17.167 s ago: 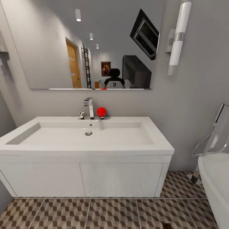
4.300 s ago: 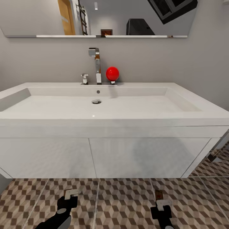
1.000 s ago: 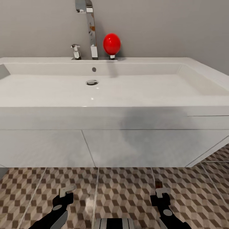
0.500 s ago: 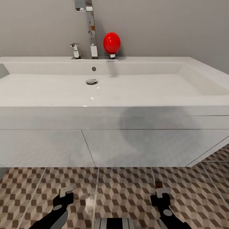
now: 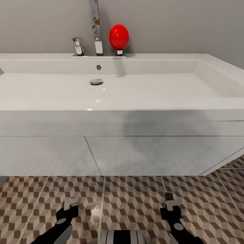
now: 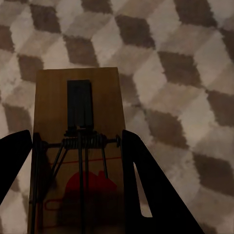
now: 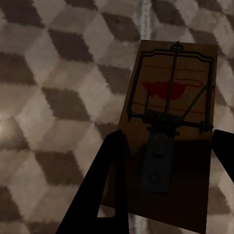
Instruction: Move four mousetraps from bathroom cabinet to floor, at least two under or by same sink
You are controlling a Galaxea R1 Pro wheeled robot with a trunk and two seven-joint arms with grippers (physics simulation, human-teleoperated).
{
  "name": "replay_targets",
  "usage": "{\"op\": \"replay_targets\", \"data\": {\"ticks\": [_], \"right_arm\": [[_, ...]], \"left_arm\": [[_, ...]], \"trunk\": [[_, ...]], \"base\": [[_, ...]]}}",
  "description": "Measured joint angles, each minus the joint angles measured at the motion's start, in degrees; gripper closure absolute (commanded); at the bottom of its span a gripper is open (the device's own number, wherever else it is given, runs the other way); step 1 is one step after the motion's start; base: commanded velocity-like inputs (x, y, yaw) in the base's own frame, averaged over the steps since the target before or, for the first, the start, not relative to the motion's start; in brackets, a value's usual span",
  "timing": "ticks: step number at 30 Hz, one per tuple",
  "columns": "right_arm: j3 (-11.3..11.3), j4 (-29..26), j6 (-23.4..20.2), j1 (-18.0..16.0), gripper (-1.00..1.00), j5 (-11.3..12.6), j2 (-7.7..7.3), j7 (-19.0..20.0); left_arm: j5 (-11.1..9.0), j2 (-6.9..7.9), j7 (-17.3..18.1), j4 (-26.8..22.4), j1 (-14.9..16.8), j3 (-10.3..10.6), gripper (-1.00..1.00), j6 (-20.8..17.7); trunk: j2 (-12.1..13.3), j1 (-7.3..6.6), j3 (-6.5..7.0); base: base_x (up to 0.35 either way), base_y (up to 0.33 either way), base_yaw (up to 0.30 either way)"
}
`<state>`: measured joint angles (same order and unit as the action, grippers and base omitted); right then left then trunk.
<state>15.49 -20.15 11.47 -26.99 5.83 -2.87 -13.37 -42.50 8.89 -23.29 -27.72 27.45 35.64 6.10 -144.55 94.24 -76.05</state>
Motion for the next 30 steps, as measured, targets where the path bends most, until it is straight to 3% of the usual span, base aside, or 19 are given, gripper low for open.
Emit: {"op": "replay_targets", "data": {"ticks": [16, 23, 30], "right_arm": [[0.01, 0.00, 0.00, 0.02, 1.00, 0.00, 0.01, 0.00], [0.01, 0.07, 0.00, 0.03, 1.00, 0.03, 0.02, 0.01], [0.01, 0.08, 0.00, 0.01, 1.00, 0.03, 0.02, -0.04]], "left_arm": [[0.03, -0.03, 0.00, 0.00, 0.01, 0.02, 1.00, 0.00], [0.02, -0.03, 0.00, 0.00, 0.01, 0.02, 1.00, 0.00], [0.03, 0.03, 0.00, 0.00, 0.00, 0.01, 1.00, 0.00]], "trunk": [[0.00, 0.00, 0.00], [-0.09, 0.18, -1.54], [-0.09, 0.18, -1.55]], "base": [[0.000, 0.000, 0.000], [0.000, 0.000, 0.000], [0.000, 0.000, 0.000]]}}
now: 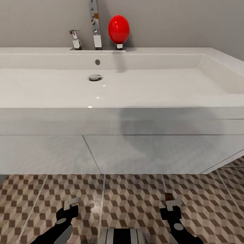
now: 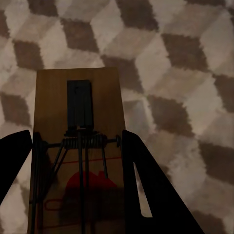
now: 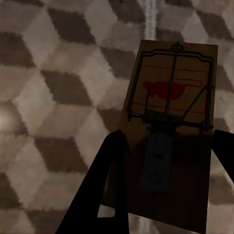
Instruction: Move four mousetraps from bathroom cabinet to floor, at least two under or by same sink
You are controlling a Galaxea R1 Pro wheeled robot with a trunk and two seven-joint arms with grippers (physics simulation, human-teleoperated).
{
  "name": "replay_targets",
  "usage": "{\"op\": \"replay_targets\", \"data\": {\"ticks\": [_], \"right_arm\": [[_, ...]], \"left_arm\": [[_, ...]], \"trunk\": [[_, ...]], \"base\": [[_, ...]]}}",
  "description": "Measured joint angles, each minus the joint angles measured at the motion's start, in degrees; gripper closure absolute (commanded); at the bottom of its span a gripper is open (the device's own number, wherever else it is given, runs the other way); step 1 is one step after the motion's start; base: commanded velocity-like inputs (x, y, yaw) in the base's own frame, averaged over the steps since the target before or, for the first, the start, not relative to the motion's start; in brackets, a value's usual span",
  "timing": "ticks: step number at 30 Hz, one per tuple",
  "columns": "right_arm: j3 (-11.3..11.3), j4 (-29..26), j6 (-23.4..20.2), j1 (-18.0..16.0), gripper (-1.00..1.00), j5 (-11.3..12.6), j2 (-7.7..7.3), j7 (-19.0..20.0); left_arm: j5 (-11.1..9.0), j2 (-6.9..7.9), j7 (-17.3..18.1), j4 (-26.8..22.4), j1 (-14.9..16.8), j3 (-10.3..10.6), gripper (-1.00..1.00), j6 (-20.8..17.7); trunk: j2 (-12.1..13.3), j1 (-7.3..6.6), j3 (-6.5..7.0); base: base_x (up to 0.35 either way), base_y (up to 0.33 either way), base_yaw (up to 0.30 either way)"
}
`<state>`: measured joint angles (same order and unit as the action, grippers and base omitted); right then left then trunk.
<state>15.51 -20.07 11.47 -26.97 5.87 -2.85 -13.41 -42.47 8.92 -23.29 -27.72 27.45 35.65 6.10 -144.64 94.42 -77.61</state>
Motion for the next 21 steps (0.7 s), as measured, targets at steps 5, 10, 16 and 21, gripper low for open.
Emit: {"op": "replay_targets", "data": {"ticks": [5, 10, 16, 21], "right_arm": [[0.00, 0.01, 0.00, 0.01, 1.00, -0.04, 0.00, 0.04], [0.00, 0.01, 0.00, 0.02, 1.00, -0.03, 0.00, 0.05], [0.00, 0.01, 0.07, 0.02, 1.00, -0.04, 0.00, 0.05], [0.00, 0.01, 0.08, 0.01, 1.00, -0.04, 0.00, 0.05]], "left_arm": [[0.00, 0.04, 0.00, 0.00, 0.01, 0.00, 1.00, 0.00], [0.00, 0.01, 0.00, 0.00, 0.02, 0.01, 1.00, 0.00], [-0.01, 0.00, -0.07, 0.00, 0.01, 0.01, 1.00, 0.00], [-0.01, 0.02, -0.37, 0.00, 0.00, -0.01, 1.00, 0.05]], "trunk": [[0.00, 0.00, 0.00], [0.00, 0.00, 0.00], [-0.02, 0.05, -0.44], [-0.09, 0.18, -1.54]], "base": [[0.000, 0.000, 0.000], [0.000, 0.000, 0.000], [0.000, 0.000, 0.000], [0.000, 0.000, 0.000]]}}
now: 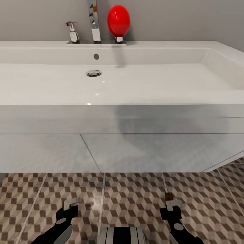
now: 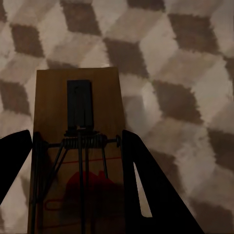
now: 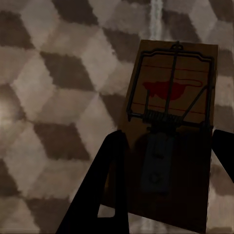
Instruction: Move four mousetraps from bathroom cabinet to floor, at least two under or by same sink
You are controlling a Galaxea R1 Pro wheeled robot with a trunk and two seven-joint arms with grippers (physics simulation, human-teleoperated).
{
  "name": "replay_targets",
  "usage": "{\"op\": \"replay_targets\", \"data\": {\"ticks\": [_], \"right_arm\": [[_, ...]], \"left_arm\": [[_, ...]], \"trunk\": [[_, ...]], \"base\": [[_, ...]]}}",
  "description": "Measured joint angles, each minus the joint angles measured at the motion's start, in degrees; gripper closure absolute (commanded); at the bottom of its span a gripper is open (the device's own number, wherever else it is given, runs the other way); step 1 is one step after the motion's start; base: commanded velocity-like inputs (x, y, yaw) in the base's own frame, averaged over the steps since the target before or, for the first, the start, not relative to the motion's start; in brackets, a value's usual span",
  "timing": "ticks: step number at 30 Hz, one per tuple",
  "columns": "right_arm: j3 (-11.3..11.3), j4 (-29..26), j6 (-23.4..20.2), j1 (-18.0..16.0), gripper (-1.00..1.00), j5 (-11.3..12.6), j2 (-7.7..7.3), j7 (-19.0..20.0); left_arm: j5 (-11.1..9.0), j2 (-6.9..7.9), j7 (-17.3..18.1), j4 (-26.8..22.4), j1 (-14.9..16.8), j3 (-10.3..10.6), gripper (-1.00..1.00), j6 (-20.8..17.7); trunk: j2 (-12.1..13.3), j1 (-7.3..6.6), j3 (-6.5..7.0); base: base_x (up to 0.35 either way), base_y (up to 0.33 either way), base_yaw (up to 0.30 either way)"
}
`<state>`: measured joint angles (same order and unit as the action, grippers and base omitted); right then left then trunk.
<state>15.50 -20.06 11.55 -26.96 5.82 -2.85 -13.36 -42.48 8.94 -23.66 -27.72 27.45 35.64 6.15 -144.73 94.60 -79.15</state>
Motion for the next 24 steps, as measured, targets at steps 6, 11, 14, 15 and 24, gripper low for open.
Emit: {"op": "replay_targets", "data": {"ticks": [6, 11, 14, 15, 24], "right_arm": [[0.00, -0.05, 0.00, -0.01, 1.00, -0.03, 0.00, 0.00], [-0.07, -0.47, 0.00, -0.01, 1.00, -0.08, 0.00, 0.00], [-0.07, -1.38, 0.00, -0.04, 1.00, -0.11, 0.00, 0.01], [-0.07, -2.06, 0.00, -0.04, 1.00, -0.12, 0.01, 0.02], [-0.07, -10.66, -0.14, -0.02, 1.00, -0.12, 0.03, -0.06]], "left_arm": [[-0.04, -0.08, -0.03, -0.32, 0.00, 0.03, 1.00, -0.06], [0.30, -0.08, 0.28, -2.46, 0.18, 0.09, 1.00, -0.30], [2.81, -0.34, 0.49, -3.89, 0.78, 0.10, 1.00, -0.45], [3.91, -0.50, 0.53, -4.24, 1.07, 0.10, 1.00, -0.51], [7.94, -1.29, 0.06, -8.42, 3.84, 0.10, 1.00, -0.74]], "trunk": [[-0.03, 0.05, -0.45], [-0.03, 0.05, -0.45], [-0.03, 0.05, -0.45], [-0.03, 0.05, -0.45], [-0.03, 0.05, -0.45]], "base": [[0.000, 0.000, 0.000], [0.000, 0.000, 0.000], [0.000, 0.000, 0.000], [0.000, 0.000, 0.000], [0.000, 0.000, 0.000]]}}
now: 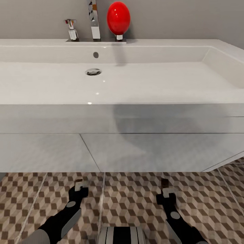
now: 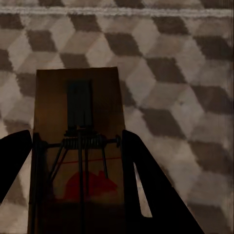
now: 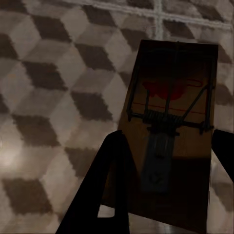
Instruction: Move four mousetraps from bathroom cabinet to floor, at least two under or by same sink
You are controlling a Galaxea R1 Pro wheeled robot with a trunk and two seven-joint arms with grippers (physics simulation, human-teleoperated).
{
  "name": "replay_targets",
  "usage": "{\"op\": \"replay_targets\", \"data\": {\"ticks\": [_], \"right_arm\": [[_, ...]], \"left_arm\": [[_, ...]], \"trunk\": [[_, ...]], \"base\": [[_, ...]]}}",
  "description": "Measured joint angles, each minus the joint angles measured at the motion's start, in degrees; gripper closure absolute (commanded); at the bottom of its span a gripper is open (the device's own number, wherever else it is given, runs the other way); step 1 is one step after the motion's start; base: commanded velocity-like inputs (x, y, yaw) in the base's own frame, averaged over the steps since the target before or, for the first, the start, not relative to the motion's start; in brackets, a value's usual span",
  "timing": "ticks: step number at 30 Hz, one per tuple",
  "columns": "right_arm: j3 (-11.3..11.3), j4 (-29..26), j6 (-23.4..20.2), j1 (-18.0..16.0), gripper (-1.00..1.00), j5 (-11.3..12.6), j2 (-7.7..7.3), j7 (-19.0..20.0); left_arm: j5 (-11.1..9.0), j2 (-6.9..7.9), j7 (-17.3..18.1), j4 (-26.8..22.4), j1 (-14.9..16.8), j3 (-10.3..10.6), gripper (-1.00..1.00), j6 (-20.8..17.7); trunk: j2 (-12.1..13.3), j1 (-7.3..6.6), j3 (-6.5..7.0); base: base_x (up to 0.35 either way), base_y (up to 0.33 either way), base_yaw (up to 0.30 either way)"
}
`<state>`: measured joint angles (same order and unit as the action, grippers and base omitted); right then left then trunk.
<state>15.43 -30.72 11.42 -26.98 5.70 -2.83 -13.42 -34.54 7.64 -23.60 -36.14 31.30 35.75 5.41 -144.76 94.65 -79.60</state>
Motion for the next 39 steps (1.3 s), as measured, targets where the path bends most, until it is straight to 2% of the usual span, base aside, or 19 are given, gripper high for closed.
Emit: {"op": "replay_targets", "data": {"ticks": [8, 14, 16, 21, 23, 39], "right_arm": [[-0.01, -1.56, -0.58, -0.04, 1.00, 0.02, 0.00, 0.01], [0.00, -1.59, -0.74, -1.27, 1.00, 0.14, 0.00, 0.02], [-0.01, -1.58, -0.75, -1.49, 1.00, 0.17, 0.00, 0.05], [-0.01, -1.49, -0.74, -1.69, 1.00, 0.19, 0.00, 0.09], [-0.01, -1.48, -0.72, -1.70, 1.00, 0.20, -0.04, 0.09], [-0.01, -1.41, -0.67, -1.72, 1.00, 0.11, -0.09, 0.18]], "left_arm": [[0.38, 0.45, -0.01, -1.86, 0.85, -0.10, 1.00, 0.34], [0.33, 0.23, 0.42, -2.68, 0.89, -0.54, 1.00, 0.70], [0.33, 0.34, 0.54, -3.31, 0.89, -1.10, 1.00, 0.99], [0.38, 0.48, 0.53, -4.03, 1.02, -4.27, 1.00, 1.67], [0.47, 0.35, 0.45, -3.97, 1.04, -4.74, 1.00, 1.60], [0.45, 0.46, 0.64, -2.44, 1.08, -5.81, 1.00, 1.62]], "trunk": [[0.00, 0.00, 0.00], [0.00, 0.00, 0.00], [0.00, 0.00, 0.00], [0.00, 0.00, 0.00], [0.00, 0.00, 0.00], [0.00, 0.00, 0.00]], "base": [[0.000, 0.000, 0.000], [0.000, 0.000, 0.000], [0.000, 0.000, 0.000], [0.000, 0.000, 0.000], [0.000, 0.000, 0.000], [0.000, 0.000, 0.000]]}}
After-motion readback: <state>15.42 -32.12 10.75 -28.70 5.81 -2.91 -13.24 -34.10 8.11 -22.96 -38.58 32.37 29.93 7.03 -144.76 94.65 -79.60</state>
